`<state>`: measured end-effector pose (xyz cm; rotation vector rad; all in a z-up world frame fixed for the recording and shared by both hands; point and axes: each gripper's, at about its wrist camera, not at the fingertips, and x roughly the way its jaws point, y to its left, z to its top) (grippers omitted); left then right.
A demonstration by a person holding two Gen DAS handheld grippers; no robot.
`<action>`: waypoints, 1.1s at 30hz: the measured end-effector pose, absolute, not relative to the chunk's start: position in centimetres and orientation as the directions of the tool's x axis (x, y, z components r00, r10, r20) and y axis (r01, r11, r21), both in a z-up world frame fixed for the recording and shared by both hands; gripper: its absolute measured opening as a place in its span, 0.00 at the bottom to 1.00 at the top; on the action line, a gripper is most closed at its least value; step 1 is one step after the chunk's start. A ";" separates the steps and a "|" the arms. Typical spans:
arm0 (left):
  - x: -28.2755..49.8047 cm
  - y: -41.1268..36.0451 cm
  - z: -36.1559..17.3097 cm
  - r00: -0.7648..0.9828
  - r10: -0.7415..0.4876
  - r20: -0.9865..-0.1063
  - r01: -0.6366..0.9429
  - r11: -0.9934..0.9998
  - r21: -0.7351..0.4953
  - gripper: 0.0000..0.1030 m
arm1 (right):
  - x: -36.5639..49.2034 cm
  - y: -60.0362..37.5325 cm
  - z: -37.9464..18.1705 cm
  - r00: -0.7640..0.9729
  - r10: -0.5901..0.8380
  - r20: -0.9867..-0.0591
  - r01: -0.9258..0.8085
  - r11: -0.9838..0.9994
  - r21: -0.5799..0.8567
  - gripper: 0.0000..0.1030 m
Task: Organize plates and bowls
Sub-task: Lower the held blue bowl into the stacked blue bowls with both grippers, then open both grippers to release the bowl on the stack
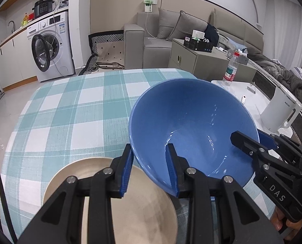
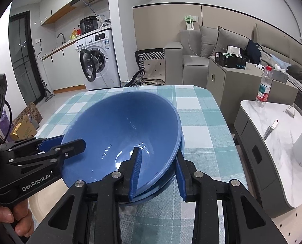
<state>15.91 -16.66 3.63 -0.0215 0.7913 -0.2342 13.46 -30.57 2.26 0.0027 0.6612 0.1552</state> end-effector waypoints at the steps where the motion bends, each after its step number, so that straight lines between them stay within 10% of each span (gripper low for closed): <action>1: 16.0 -16.6 3.5 0.675 -0.216 -0.706 0.199 0.974 -0.107 0.31 | 13.5 -30.5 2.3 0.778 0.146 -0.611 -0.145 0.988 0.052 0.36; 12: 16.3 -15.7 2.7 0.667 -0.203 -0.717 0.187 0.977 -0.103 0.43 | 13.8 -31.5 1.9 0.777 0.130 -0.615 -0.119 0.991 0.060 0.48; 17: 16.3 -15.1 2.7 0.670 -0.201 -0.714 0.180 0.978 -0.106 0.54 | 13.7 -32.4 2.0 0.786 0.138 -0.603 -0.108 0.990 0.086 0.82; 23: 16.3 -14.4 2.7 0.665 -0.204 -0.719 0.175 0.978 -0.116 0.70 | 13.9 -33.8 2.0 0.784 0.156 -0.601 -0.084 0.986 0.145 0.97; 33: 16.5 -13.2 3.1 0.678 -0.193 -0.709 0.157 0.981 -0.117 0.87 | 14.0 -34.4 2.0 0.785 0.196 -0.588 -0.096 0.976 0.196 0.99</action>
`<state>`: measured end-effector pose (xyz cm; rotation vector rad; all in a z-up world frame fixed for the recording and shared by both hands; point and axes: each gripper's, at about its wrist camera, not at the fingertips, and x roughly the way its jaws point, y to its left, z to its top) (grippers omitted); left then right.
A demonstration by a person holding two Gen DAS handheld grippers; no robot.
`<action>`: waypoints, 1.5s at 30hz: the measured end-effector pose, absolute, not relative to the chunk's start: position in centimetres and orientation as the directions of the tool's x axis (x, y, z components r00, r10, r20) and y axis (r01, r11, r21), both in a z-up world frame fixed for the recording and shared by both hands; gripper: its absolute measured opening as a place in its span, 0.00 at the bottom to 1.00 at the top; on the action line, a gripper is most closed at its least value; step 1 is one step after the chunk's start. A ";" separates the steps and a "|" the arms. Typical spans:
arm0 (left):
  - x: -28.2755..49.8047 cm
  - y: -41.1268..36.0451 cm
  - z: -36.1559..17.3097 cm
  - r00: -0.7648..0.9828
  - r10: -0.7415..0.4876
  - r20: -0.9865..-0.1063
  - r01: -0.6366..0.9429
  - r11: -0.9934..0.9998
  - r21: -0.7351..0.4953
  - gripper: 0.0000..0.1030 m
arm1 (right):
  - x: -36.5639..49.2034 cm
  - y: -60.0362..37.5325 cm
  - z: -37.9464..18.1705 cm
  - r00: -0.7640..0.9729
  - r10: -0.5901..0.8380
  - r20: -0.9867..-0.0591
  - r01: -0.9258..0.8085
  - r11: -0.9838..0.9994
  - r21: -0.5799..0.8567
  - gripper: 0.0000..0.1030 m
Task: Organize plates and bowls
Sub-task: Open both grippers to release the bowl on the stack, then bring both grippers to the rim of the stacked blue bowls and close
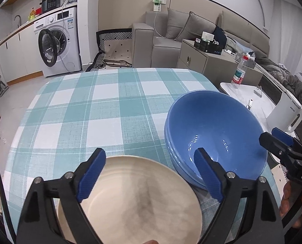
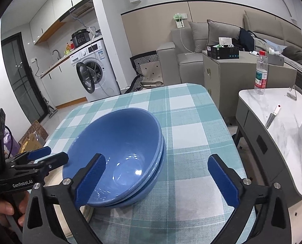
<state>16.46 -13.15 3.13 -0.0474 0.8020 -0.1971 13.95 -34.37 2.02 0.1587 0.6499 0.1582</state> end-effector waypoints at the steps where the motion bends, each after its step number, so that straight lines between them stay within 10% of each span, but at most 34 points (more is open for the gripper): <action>1: 16.5 -13.1 3.1 0.675 -0.194 -0.712 0.157 0.980 -0.119 0.87 | 13.9 -34.4 2.0 0.784 0.200 -0.588 -0.100 0.975 0.199 0.99; 29: 18.8 -14.3 1.4 0.610 -0.279 -0.741 0.202 0.960 -0.196 0.94 | 15.8 -33.7 -1.8 0.698 0.296 -0.651 -0.105 0.943 0.316 0.87; 45: 18.6 -16.0 0.9 0.553 -0.359 -0.752 0.284 0.929 -0.235 0.44 | 15.7 -33.5 -1.5 0.704 0.321 -0.633 -0.130 0.935 0.330 0.59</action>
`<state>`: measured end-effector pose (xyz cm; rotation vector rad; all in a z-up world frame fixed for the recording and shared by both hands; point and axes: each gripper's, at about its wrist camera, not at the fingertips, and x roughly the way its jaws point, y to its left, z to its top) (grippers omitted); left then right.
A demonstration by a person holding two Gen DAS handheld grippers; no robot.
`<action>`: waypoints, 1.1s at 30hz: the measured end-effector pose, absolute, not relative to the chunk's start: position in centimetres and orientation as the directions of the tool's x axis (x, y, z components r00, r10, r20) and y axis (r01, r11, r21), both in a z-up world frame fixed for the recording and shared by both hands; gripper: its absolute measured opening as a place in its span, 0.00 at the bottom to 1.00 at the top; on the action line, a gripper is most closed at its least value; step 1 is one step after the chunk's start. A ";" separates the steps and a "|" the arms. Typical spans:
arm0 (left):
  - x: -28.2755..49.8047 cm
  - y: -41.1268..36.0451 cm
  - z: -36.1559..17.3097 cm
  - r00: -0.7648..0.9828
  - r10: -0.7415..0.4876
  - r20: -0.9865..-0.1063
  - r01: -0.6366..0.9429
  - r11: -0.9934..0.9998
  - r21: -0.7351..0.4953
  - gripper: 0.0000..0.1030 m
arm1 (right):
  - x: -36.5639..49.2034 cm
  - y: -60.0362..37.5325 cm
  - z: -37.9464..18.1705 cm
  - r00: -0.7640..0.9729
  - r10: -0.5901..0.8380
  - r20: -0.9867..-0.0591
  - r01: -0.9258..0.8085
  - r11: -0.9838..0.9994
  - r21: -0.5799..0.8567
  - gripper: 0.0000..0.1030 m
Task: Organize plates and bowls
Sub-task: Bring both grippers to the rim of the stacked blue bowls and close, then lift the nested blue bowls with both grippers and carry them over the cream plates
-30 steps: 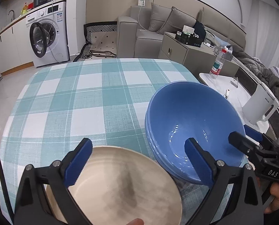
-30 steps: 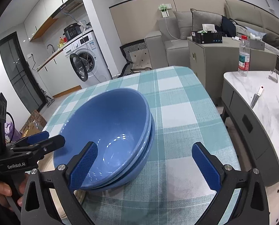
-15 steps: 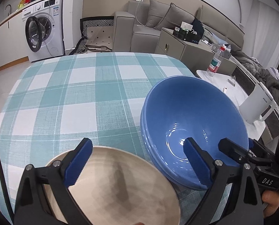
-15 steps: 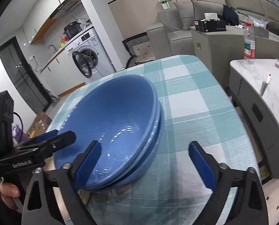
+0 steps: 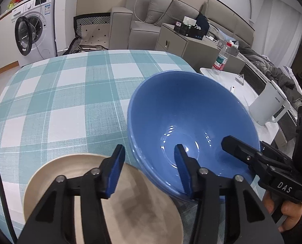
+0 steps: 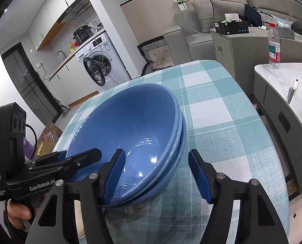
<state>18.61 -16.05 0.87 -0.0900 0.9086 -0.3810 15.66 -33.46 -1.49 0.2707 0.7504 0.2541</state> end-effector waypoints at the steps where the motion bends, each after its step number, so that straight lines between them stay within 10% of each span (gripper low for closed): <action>1: 18.5 -16.2 0.9 0.551 -0.365 -0.751 0.294 0.927 -0.235 0.43 | 15.6 -33.4 -1.5 0.704 0.323 -0.632 -0.135 0.935 0.327 0.56; 33: 16.5 -16.7 3.1 0.617 -0.318 -0.720 0.293 0.942 -0.165 0.39 | 14.1 -32.7 0.7 0.742 0.303 -0.598 -0.154 0.945 0.287 0.54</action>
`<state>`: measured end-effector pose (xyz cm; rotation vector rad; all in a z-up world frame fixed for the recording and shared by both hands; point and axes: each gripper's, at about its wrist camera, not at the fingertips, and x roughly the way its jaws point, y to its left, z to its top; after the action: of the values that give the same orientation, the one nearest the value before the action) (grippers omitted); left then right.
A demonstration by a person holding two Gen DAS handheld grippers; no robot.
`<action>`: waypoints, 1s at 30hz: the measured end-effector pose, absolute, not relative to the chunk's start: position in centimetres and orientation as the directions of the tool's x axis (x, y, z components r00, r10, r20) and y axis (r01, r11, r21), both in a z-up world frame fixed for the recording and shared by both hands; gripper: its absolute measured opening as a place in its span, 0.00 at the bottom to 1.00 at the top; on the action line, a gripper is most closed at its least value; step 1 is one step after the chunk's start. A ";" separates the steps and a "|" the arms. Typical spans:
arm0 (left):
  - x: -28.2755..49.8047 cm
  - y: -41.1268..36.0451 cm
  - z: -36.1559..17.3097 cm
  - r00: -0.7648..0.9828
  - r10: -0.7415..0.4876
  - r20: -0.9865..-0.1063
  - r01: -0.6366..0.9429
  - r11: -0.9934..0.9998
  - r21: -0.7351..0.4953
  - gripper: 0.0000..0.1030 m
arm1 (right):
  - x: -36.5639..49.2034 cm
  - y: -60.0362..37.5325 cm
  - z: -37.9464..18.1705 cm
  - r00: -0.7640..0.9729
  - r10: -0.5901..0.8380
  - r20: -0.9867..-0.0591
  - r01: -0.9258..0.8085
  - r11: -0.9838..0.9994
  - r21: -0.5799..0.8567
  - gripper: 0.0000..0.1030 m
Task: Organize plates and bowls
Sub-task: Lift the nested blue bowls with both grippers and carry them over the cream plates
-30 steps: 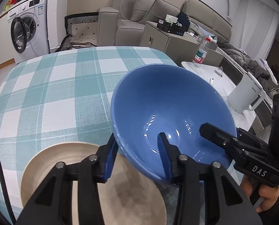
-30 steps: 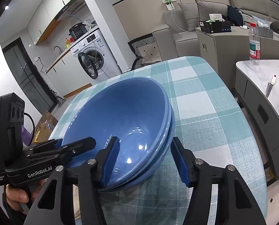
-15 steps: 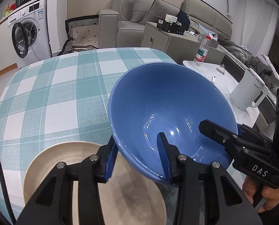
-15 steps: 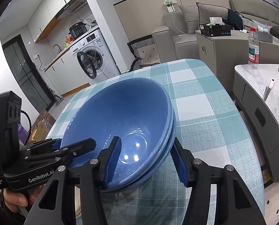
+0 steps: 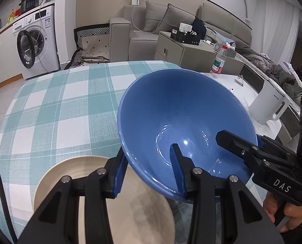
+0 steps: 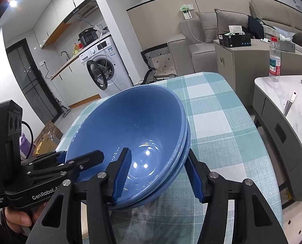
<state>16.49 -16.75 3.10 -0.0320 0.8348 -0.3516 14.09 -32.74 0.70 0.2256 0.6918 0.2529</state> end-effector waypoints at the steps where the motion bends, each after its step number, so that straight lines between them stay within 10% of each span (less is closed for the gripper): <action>1: 16.4 -16.7 3.2 0.620 -0.317 -0.717 0.293 0.942 -0.163 0.39 | 14.0 -32.7 0.8 0.743 0.304 -0.596 -0.156 0.945 0.287 0.54; 30: 12.6 -14.0 7.1 0.710 -0.253 -0.657 0.218 0.966 -0.137 0.39 | 10.9 -30.3 4.9 0.757 0.384 -0.529 -0.250 0.918 0.307 0.54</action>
<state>12.55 -14.03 7.11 -0.0501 0.7365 -0.2612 10.89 -30.27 4.88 0.2243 0.6227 0.3485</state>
